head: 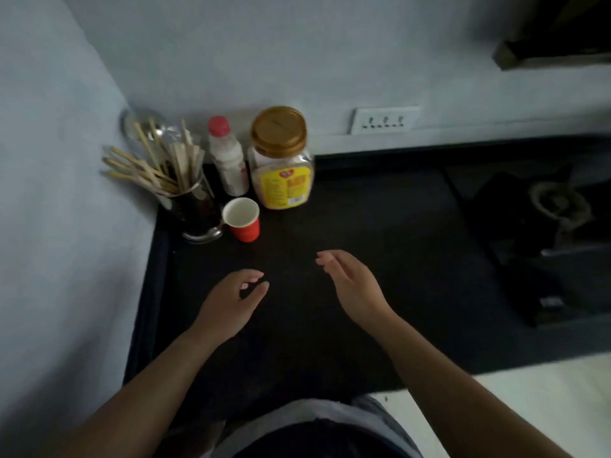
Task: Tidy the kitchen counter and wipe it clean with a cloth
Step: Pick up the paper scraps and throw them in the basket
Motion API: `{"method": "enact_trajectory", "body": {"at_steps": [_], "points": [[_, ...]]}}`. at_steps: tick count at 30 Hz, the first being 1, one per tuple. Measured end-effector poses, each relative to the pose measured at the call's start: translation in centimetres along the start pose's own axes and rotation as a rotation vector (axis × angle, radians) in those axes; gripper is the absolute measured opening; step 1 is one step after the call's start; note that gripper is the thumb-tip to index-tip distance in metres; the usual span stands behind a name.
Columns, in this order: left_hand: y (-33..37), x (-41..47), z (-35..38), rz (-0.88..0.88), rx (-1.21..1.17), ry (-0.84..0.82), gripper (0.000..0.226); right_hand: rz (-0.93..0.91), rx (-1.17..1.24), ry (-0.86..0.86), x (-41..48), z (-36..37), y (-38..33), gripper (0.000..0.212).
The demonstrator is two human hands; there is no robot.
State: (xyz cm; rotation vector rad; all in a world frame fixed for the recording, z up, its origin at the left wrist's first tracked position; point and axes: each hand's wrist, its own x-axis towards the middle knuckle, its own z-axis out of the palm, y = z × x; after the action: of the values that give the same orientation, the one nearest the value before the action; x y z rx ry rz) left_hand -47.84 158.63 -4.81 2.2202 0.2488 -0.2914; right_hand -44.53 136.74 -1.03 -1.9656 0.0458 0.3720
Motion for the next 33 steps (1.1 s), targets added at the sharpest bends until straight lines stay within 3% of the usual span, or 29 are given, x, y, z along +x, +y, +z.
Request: {"method": "enact_trajectory", "body": {"at_steps": [5,7,9,14,17,21,28,33], "points": [[5.7,-7.3,6.9,0.04,-0.162,-0.247,0.022,0.036,0.203,0.165,-10.8,-6.6,6.5,0.022],[7.6,-9.7,10.2,0.046,-0.175,-0.331,0.02,0.061,0.228,0.254,-15.5,-9.4,8.9,0.032],[9.2,-11.6,13.5,0.082,-0.157,-0.407,0.021,0.104,0.222,0.332,-20.0,-12.2,11.5,0.042],[13.3,-14.7,22.6,0.202,-0.12,-0.609,0.024,0.249,0.217,0.573,-30.4,-18.1,18.0,0.026],[16.9,-16.0,28.7,0.27,-0.063,-0.755,0.015,0.331,0.229,0.745,-36.2,-20.1,20.9,0.024],[22.1,-18.4,35.7,0.386,0.047,-0.941,0.016,0.437,0.341,0.97,-42.6,-20.6,24.0,0.036],[25.5,-18.0,42.7,0.405,0.192,-1.1,0.014,0.573,0.512,1.121,-44.3,-22.0,28.9,0.024],[29.7,-14.4,49.4,0.42,0.244,-1.105,0.011,0.574,0.447,1.118,-41.4,-30.0,32.0,0.022]]}}
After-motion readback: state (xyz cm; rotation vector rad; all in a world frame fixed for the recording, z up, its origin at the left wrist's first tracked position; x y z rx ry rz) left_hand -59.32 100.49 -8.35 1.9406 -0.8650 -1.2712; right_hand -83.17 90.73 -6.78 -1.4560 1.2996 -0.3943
